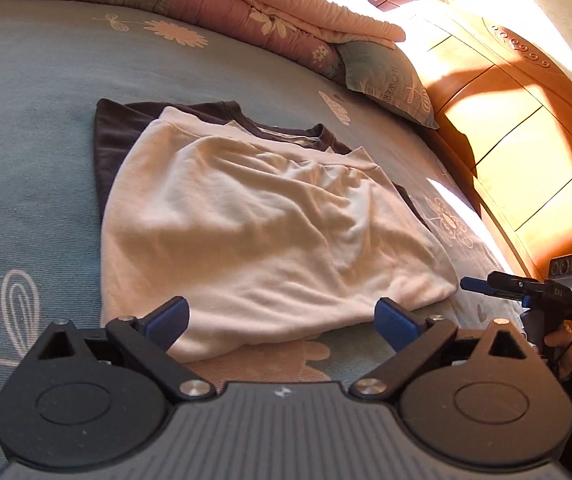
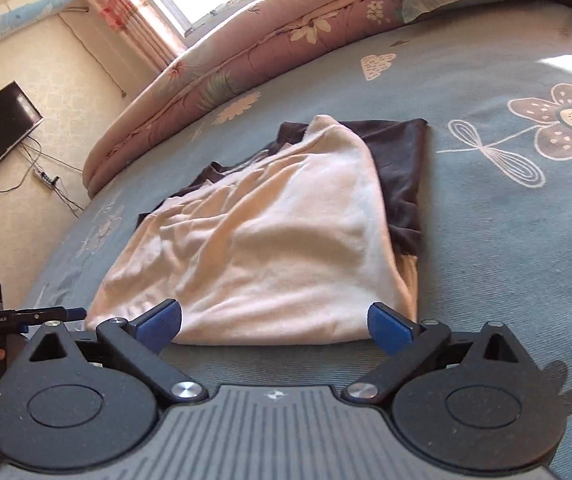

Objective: Fold clothes

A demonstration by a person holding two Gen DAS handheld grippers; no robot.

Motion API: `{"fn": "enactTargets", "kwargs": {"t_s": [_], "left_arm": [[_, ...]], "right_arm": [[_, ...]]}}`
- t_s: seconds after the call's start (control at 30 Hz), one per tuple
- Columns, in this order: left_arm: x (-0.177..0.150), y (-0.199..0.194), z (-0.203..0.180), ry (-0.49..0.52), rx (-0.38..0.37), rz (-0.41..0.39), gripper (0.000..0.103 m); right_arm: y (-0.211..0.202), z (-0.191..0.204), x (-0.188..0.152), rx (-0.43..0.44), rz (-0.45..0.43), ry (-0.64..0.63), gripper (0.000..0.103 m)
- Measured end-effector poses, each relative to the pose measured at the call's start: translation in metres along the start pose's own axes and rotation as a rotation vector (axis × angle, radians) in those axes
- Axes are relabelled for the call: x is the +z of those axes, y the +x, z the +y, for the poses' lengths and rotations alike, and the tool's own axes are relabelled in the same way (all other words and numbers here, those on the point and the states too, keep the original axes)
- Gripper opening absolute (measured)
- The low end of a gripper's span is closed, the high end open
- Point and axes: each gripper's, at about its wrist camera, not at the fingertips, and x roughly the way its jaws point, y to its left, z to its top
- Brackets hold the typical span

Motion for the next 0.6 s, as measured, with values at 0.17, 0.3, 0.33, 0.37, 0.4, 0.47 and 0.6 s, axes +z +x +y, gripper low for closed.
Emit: {"fn": "enactTargets", "kwargs": {"t_s": [0.17,0.3,0.33,0.37,0.4,0.47,0.6], "left_arm": [[-0.010,0.045,-0.010,0.000,0.025,0.079,0.098],[-0.020,0.028,-0.006,0.035,0.051,0.087,0.099],[-0.022,0.022,-0.006,0.046,0.065,0.087,0.099],[-0.023,0.016,-0.005,0.057,0.078,0.088,0.099],[-0.024,0.010,-0.005,0.072,0.091,0.085,0.099],[-0.025,0.005,-0.010,0.110,0.115,0.069,0.099],[-0.022,0.009,-0.022,0.111,0.134,0.051,0.099]], "right_arm": [[0.047,0.022,-0.001,0.043,0.072,-0.014,0.103],[0.036,0.000,-0.014,-0.026,0.068,0.021,0.100],[0.026,-0.007,-0.016,-0.031,0.056,0.048,0.101],[0.016,-0.013,-0.017,-0.066,0.051,0.068,0.101],[0.007,-0.016,-0.017,-0.098,0.044,0.071,0.103],[-0.007,-0.016,-0.015,-0.127,0.012,0.052,0.103],[-0.009,-0.005,0.005,-0.214,-0.073,-0.057,0.099]]}}
